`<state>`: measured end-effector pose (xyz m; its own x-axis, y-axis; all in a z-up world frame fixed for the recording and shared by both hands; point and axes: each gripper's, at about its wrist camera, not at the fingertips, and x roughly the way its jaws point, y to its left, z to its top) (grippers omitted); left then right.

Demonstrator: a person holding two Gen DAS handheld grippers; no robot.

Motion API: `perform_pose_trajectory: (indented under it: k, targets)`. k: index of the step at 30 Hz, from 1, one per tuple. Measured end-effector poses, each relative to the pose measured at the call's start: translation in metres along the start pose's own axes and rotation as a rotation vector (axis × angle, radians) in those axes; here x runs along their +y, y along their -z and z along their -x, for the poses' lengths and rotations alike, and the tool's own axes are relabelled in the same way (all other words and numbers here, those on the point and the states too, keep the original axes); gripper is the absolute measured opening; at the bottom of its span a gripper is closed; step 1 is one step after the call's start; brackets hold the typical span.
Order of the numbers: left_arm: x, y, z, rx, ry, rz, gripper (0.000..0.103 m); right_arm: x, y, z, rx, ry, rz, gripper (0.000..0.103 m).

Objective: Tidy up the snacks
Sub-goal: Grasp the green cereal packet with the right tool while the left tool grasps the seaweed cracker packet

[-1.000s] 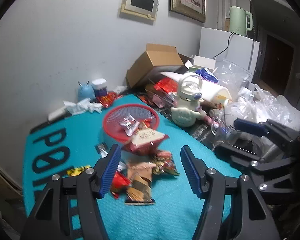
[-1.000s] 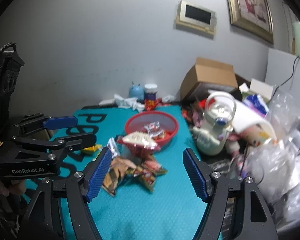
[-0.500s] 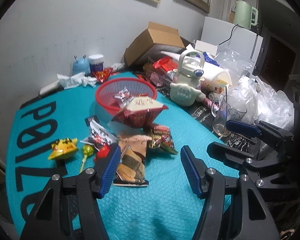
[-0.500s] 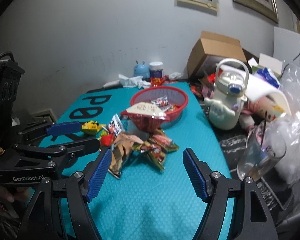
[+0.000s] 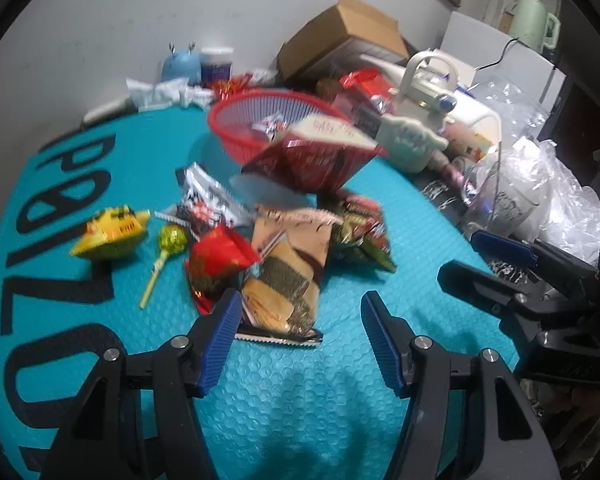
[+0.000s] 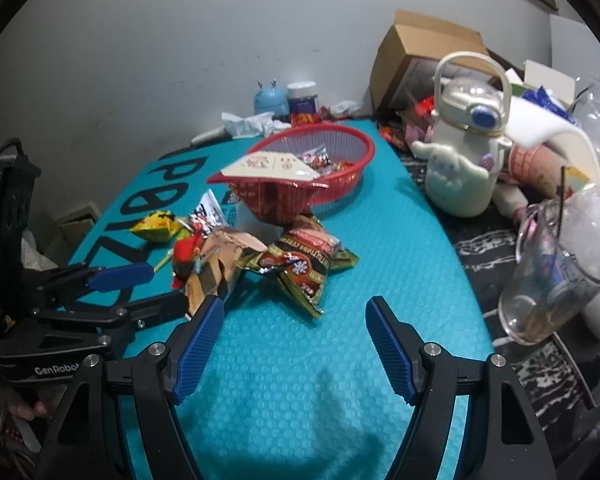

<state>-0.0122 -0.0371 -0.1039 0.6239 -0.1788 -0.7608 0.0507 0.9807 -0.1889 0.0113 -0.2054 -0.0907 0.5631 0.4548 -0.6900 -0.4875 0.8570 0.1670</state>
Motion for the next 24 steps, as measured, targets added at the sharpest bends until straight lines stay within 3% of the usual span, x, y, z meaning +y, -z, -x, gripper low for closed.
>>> perform_pose_trajectory:
  k: [10, 24]
  targets:
    - [0.013, -0.001, -0.038, 0.079, -0.033, 0.044, 0.061, -0.017, -0.011, -0.038, 0.072, -0.042, -0.063, 0.078]
    - [0.022, -0.011, -0.062, 0.125, 0.005, 0.077, 0.061, -0.031, -0.038, -0.089, 0.162, -0.155, -0.17, 0.081]
